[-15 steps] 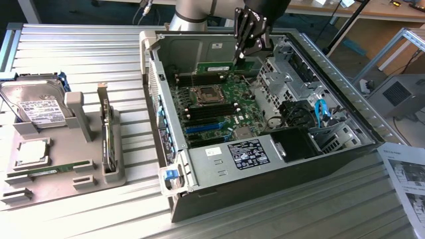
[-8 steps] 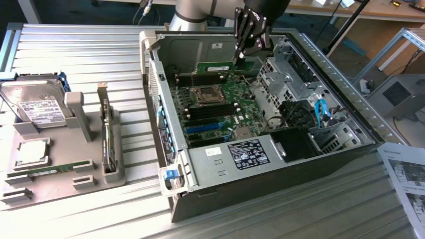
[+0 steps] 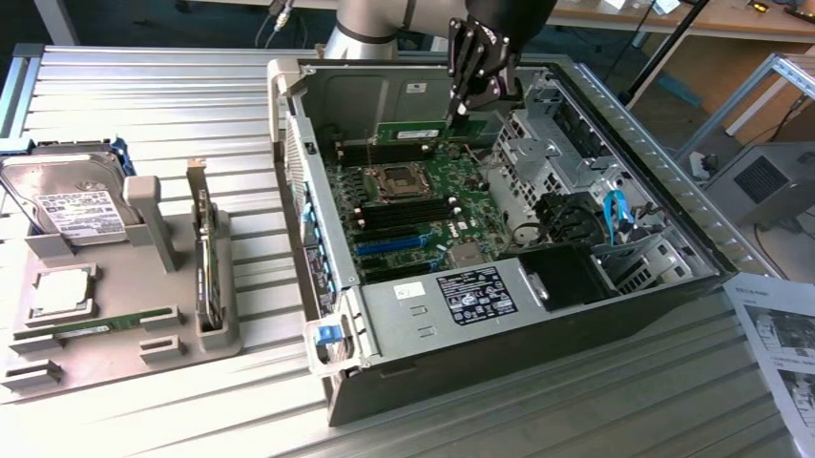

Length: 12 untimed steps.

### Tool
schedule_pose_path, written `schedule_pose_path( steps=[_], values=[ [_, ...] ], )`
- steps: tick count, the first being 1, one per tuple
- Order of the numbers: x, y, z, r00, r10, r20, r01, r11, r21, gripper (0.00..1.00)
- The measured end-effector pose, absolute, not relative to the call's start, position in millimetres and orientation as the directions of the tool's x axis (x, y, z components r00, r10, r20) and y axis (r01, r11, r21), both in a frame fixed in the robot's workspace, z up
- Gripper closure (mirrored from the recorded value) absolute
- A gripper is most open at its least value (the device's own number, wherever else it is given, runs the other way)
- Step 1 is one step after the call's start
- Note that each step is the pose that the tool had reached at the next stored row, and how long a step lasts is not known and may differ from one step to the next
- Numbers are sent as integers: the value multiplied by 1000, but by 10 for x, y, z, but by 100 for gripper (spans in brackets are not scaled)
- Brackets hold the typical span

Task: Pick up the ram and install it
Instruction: 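Pick up the ram and move it above insertion slot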

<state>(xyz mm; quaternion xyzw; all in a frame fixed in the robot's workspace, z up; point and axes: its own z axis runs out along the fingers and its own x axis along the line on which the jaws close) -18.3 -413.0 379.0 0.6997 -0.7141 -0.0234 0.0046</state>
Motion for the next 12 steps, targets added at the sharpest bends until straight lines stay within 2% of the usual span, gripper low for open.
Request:
schedule_pose_path(
  steps=[12],
  values=[
    [-183,-4130,3669,-21,-999,-26,-999,20,40,88]
  ],
)
